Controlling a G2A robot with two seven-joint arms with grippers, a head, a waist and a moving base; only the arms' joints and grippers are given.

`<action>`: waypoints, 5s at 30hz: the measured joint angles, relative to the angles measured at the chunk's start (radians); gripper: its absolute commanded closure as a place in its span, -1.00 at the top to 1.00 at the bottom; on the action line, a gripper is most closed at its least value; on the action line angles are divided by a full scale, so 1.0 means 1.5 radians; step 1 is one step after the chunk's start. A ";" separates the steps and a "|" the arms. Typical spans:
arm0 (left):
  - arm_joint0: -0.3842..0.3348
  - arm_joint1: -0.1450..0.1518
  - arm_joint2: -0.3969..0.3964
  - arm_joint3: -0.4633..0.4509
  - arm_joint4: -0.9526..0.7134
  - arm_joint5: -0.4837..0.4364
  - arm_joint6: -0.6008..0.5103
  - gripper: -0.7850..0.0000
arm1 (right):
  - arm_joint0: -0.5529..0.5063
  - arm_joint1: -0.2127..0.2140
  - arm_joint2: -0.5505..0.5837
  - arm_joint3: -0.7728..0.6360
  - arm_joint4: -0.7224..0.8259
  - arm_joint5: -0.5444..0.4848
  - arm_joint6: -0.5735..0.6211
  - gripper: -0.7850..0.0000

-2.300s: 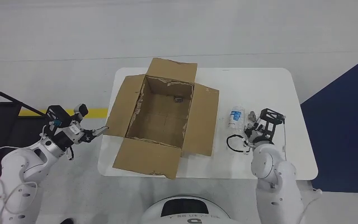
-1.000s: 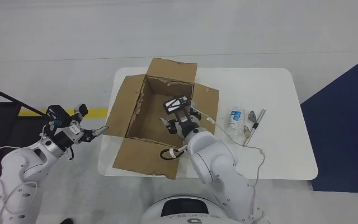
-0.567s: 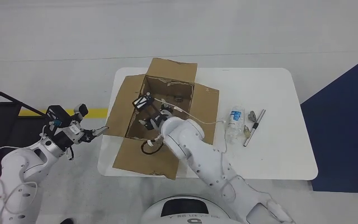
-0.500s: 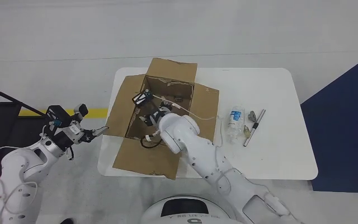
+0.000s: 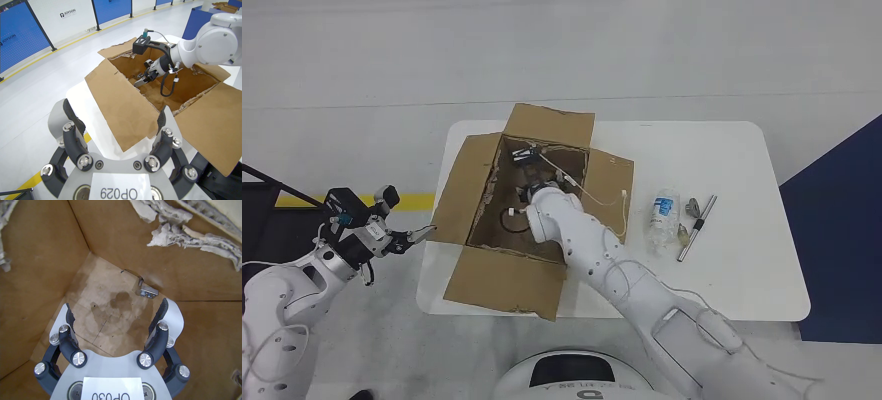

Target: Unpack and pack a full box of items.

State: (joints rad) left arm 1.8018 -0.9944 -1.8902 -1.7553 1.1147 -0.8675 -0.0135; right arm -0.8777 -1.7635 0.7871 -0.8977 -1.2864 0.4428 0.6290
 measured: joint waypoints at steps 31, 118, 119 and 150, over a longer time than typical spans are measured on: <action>0.000 0.000 0.000 0.000 0.000 0.000 0.000 1.00 | 0.124 -0.109 -0.012 0.331 0.126 0.100 -0.182 -0.04; 0.000 0.000 0.000 0.000 0.000 0.000 0.000 1.00 | 0.094 -0.102 0.105 0.285 0.269 0.110 -0.335 1.00; 0.000 0.000 0.000 0.000 0.000 0.000 0.000 1.00 | 0.096 -0.102 0.111 0.288 0.275 0.109 -0.338 1.00; 0.000 0.000 0.000 0.000 0.000 0.000 0.000 1.00 | 0.150 -0.129 0.136 0.389 0.375 0.160 -0.413 -0.36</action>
State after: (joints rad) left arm 1.8018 -0.9944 -1.8902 -1.7553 1.1147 -0.8675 -0.0135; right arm -0.6529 -1.9574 0.9916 -0.3136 -0.7246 0.6834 0.0102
